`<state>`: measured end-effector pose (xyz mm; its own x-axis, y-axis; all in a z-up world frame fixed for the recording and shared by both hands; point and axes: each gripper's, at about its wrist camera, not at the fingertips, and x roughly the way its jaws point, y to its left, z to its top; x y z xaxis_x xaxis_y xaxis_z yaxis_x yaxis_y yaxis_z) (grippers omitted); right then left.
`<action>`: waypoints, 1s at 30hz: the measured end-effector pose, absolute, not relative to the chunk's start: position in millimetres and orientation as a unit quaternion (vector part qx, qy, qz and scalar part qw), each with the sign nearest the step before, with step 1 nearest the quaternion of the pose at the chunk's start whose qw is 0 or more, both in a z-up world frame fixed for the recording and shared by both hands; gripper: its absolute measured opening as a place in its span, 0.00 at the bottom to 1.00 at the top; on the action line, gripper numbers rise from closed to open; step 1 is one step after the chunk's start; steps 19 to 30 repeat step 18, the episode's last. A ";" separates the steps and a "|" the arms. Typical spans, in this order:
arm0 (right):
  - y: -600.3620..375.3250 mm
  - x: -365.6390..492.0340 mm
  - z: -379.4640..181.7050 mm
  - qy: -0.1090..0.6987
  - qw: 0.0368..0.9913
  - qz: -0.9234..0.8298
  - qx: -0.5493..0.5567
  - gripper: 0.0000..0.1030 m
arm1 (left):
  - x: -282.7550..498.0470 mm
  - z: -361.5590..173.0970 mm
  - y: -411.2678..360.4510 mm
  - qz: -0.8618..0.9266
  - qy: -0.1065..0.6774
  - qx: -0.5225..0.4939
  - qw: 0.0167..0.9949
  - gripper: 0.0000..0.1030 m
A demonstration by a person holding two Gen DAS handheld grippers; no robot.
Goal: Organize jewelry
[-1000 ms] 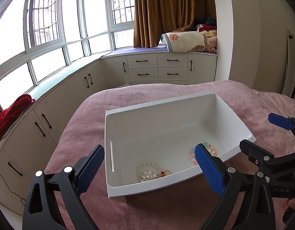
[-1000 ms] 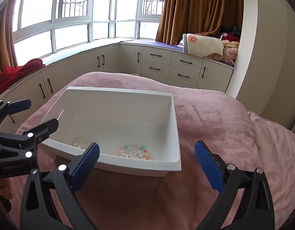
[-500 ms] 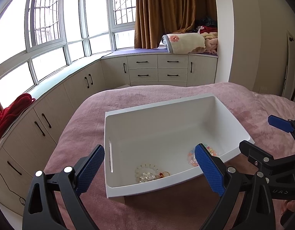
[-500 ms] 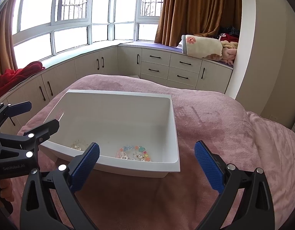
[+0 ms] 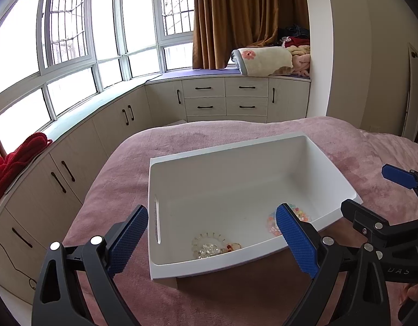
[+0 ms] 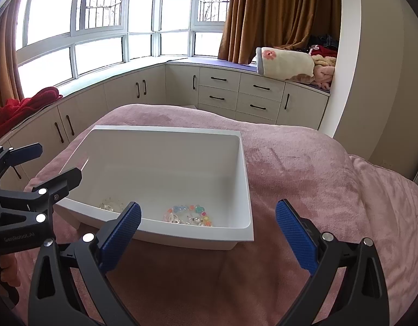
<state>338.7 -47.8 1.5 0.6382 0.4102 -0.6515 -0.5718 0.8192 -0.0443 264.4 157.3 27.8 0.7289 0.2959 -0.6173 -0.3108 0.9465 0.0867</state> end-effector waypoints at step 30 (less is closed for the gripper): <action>-48.4 339.2 -0.4 0.328 0.896 0.274 -0.123 0.95 | 266.2 30.0 156.3 0.166 0.326 -0.016 0.931 0.93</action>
